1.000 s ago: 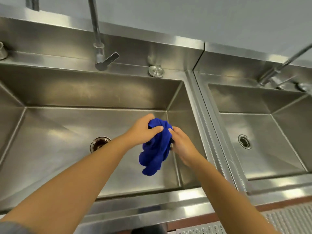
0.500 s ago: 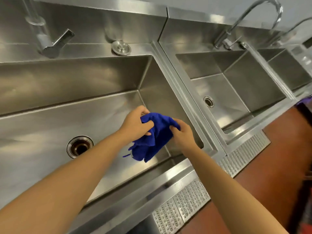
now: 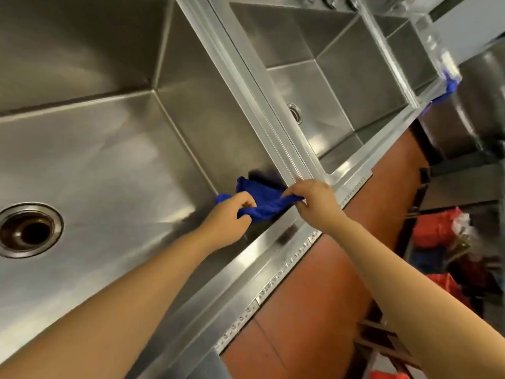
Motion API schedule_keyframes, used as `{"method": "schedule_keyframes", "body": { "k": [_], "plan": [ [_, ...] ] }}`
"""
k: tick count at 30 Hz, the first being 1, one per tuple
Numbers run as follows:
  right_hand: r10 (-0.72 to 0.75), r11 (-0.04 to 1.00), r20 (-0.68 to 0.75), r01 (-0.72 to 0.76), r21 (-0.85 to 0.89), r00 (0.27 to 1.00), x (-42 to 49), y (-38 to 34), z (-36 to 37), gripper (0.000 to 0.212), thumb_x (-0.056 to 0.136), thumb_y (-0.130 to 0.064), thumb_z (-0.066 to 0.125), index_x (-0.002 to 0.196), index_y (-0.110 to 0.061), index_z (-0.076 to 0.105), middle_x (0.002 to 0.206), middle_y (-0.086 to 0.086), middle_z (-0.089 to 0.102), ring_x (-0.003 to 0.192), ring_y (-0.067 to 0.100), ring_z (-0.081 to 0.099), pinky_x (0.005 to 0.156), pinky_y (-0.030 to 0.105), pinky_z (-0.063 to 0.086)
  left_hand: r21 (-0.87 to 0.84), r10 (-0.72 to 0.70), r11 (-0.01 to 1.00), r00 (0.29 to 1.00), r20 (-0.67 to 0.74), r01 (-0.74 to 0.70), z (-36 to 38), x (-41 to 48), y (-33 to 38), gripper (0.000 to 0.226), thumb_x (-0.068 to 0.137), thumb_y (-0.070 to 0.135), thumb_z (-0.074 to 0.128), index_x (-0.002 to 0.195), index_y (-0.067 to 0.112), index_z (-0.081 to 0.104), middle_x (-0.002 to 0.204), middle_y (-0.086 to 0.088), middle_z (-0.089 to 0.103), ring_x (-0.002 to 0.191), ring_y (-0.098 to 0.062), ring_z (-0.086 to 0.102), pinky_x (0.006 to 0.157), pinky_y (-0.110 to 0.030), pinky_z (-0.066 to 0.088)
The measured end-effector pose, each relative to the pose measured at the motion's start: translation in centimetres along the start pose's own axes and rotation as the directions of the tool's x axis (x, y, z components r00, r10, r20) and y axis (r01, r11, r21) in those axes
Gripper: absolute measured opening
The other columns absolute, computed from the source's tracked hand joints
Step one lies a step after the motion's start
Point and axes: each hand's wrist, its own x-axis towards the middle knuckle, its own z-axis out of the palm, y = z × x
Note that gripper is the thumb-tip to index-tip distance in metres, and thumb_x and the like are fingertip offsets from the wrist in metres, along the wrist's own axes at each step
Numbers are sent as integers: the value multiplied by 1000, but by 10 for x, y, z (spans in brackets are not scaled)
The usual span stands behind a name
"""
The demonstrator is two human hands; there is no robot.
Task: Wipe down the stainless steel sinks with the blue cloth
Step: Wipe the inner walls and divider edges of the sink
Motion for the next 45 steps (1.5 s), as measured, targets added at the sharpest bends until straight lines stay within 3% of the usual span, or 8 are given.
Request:
{"method": "schedule_keyframes", "body": {
  "k": [10,13,20,27,32,37,42,45],
  "plan": [
    [-249,948,26,249,-199,968,35,14,-10,55,60,-1,35,92,-25,73,94,-9,68,101,23,61,94,50,30,-203,-94,968,964,251,147,30,42,-15,43,98,30,52,140,31,45,109,2,65,102,-9,59,92,-20,42],
    [-343,902,-57,311,-298,938,74,6,-10,48,73,-5,43,112,-17,68,121,1,64,121,27,54,104,56,24,-167,-102,971,929,355,170,41,49,-12,50,95,39,53,143,38,40,142,5,46,129,-14,42,109,-29,33],
    [-553,687,193,574,-446,811,147,-1,27,38,94,-32,44,123,-16,63,143,7,49,142,31,29,113,64,9,-55,-152,980,898,413,191,52,54,-25,51,93,61,35,142,59,22,161,-1,0,147,-30,-5,118,-52,8],
    [-595,737,22,557,-382,803,149,1,36,37,94,-42,43,105,-22,72,117,-6,67,132,25,44,115,57,15,-183,-106,971,965,242,153,69,84,-60,61,61,79,26,121,73,36,152,9,37,143,-21,27,116,-50,21],
    [-607,740,-13,559,-373,795,150,2,36,32,94,-38,45,97,-22,73,108,-8,69,126,23,48,114,57,15,-210,-64,974,991,115,87,75,81,-66,42,75,60,42,112,48,57,127,6,57,124,-20,48,105,-43,39],
    [-610,742,-27,560,-368,792,151,5,38,33,94,-39,44,97,-23,72,101,-7,70,124,21,49,114,59,17,-240,138,966,980,146,-100,70,82,-61,8,85,45,51,93,47,50,110,3,59,108,-13,54,99,-35,42],
    [-624,747,-40,581,-323,781,152,7,39,30,93,-38,45,96,-23,72,97,-8,70,123,20,50,114,57,17,-96,-86,990,987,136,100,71,105,-96,9,86,51,45,90,44,44,115,-3,55,108,-28,51,96,-49,42],
    [-620,749,-31,580,-320,784,152,7,38,30,94,-38,45,95,-24,71,97,-8,69,123,20,50,114,58,16,-141,22,990,996,91,-9,73,95,-80,12,91,36,52,84,40,44,107,-1,54,103,-25,51,94,-44,41]
  ]
}}
